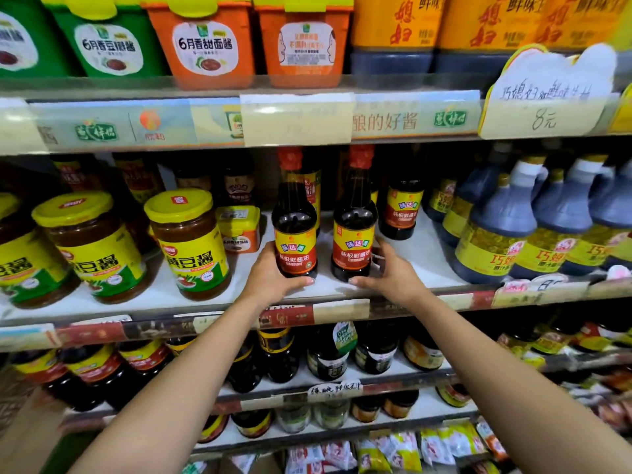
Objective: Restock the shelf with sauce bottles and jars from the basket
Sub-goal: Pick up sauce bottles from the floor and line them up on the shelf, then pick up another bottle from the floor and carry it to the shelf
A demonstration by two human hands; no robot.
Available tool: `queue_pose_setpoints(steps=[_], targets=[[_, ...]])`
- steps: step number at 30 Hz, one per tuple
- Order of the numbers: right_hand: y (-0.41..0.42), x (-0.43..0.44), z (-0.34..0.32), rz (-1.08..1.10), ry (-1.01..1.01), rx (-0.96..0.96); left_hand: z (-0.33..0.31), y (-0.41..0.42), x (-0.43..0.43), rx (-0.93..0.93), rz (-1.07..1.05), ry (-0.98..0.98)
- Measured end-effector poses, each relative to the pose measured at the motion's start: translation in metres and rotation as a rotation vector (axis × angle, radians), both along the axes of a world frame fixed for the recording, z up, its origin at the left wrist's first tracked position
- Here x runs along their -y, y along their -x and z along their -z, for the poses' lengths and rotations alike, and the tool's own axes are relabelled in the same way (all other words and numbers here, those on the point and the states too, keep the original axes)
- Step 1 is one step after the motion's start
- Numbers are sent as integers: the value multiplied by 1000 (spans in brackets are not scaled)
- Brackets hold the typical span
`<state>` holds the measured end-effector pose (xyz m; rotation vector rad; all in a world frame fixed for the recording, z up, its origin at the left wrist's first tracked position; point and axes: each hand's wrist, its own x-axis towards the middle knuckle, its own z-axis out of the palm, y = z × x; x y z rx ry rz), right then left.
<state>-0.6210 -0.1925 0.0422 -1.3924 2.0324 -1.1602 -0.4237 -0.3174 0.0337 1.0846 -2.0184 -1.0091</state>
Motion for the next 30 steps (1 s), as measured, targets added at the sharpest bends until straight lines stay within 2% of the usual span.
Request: queue_pose_setpoints(steps=[3,7,11,16,19,23,30], targets=[[-2,-27,3,58,45,-10,-1,-4,-9,-21,-16,-4],[3,-69,6,100,201,207,0,-7,-43,-187,-155,0],[17,-115,10,109,224,268,11,0,-95,-216,-213,59],[49,-195,24,185,166,306,24,49,-176,-218,-121,6],[72,-259,45,239,130,403,42,95,-227,-184,-50,-28],[109,-357,91,432,48,503,79,162,-304,-6,170,-102],[153,-477,164,792,-1,758,135,242,-384,195,460,-228]])
